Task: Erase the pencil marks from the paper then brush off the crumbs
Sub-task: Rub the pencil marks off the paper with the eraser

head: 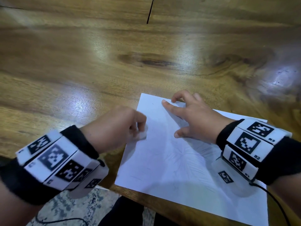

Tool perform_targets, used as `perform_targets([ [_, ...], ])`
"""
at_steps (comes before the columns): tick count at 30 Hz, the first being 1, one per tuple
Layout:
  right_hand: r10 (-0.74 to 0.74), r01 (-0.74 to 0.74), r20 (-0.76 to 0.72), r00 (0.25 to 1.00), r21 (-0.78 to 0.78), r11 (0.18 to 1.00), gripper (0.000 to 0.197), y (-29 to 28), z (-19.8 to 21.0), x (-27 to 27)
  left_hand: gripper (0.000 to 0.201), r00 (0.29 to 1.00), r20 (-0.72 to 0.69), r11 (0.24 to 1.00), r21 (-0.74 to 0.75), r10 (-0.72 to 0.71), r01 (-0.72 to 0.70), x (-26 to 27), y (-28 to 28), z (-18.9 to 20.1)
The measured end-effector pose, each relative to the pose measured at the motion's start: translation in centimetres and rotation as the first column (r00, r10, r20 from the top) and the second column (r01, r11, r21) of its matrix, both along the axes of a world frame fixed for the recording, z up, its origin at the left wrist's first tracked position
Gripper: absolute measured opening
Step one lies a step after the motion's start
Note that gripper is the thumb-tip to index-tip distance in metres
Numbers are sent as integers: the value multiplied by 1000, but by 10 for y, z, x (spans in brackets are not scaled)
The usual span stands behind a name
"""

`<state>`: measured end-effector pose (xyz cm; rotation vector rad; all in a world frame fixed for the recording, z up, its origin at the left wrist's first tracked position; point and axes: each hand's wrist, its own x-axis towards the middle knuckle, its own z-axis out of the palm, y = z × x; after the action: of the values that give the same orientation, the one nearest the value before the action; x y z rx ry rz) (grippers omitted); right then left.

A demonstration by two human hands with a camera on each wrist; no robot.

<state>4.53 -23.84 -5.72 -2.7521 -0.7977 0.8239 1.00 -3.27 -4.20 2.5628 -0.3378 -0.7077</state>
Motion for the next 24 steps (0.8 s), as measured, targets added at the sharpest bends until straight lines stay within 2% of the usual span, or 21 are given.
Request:
perform_targets([
  [2,1,-1,2,1000,7,1000,87,0,-1,0,16,988,-132,995,42,-83,89,0,3,4],
  [4,1,-1,11,1000,14,1000,87,0,-2,0,14,988,-139,996,46,-68,75,10,-2,6],
  [6,-1,0,23,1000,19,1000,87,-1,-3,0,7,1000,-14,1000,17,4,-4,28,-15,5],
  [9,6,-7,30,1000,26,1000,87,-1,-2,0,9,979,149,990,-22,142,-140,48,-33,6],
  [11,12,-13,29,1000,38,999,87,-1,-2,0,8,975,189,992,11,119,-124,44,-36,6],
  [14,15,-17,30,999,50,999,87,-2,-2,0,6,994,102,999,40,-27,23,21,-29,5],
  [16,12,-13,24,1000,61,998,87,-1,-2,1,8,997,49,997,39,-64,63,9,-25,2],
  [21,-33,29,25,999,132,991,83,-10,-1,0,14,994,106,999,43,-11,6,1,-23,-2],
  [24,-22,16,45,999,130,991,80,-18,0,-1,9,1000,1,998,57,6,-6,6,-25,6],
])
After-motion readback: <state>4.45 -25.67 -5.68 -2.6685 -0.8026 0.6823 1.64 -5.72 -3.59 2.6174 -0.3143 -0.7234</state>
